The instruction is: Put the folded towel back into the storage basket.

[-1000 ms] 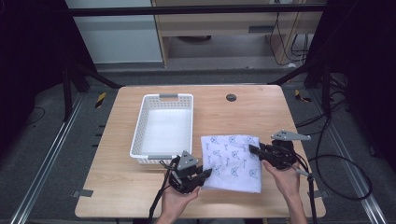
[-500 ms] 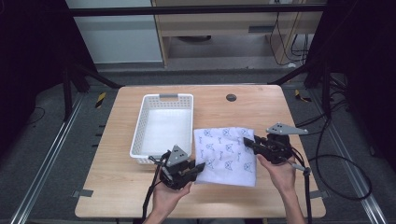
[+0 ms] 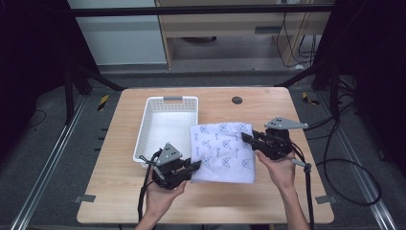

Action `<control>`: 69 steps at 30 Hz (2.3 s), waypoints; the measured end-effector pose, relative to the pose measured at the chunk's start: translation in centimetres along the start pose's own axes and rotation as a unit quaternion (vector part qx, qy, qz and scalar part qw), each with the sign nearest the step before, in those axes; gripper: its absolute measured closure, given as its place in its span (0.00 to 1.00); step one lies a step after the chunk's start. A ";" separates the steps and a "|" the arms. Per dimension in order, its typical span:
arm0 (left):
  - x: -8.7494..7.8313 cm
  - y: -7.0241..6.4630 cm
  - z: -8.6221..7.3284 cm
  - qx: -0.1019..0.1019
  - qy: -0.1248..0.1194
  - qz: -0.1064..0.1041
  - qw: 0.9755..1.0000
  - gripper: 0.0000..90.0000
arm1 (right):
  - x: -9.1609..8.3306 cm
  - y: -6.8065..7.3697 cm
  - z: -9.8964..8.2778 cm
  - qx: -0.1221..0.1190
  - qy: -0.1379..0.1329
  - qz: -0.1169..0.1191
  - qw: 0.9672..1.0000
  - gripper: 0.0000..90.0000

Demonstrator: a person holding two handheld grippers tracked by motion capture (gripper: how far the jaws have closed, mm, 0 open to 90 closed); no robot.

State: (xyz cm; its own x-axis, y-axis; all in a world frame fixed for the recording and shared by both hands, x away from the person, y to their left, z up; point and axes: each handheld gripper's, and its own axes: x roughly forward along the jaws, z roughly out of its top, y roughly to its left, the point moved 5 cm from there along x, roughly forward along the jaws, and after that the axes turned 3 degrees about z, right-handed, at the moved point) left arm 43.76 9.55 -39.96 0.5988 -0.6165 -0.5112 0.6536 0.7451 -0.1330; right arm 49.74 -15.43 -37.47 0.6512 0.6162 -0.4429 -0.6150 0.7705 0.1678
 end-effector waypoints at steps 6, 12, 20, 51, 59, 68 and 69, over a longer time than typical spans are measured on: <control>-0.7 0.9 0.4 -0.005 -0.008 0.004 1.000 0.83 | 0.5 0.5 0.9 -0.004 -0.004 0.002 1.000 0.79; -1.4 1.8 0.8 -0.008 -0.015 0.011 1.000 0.83 | 1.3 1.1 1.9 -0.007 -0.008 0.006 1.000 0.79; -2.4 3.4 1.2 -0.019 -0.023 0.018 0.999 0.83 | 2.7 1.9 3.5 -0.014 -0.009 0.012 1.000 0.79; -4.8 9.6 1.7 -0.068 -0.049 0.067 0.994 0.83 | 8.8 5.1 8.0 -0.037 -0.014 0.020 0.999 0.79; -5.1 11.7 1.6 -0.085 -0.051 0.076 0.992 0.83 | 11.0 5.7 8.6 -0.039 -0.012 0.026 0.999 0.79; -6.0 13.1 1.6 -0.098 -0.060 0.089 0.989 0.83 | 12.6 6.7 9.6 -0.041 -0.019 0.032 0.998 0.79; -6.2 13.5 1.6 -0.102 -0.064 0.092 0.988 0.83 | 12.8 6.8 9.7 -0.040 -0.020 0.034 0.998 0.79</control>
State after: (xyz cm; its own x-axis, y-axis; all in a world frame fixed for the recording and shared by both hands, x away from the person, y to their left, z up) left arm 49.62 23.04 -37.20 0.7609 -0.4838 -0.4324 0.4296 0.8750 -0.2231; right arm 58.23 -0.70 -33.44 0.6235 0.6734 -0.3973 -0.6906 0.7125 0.1240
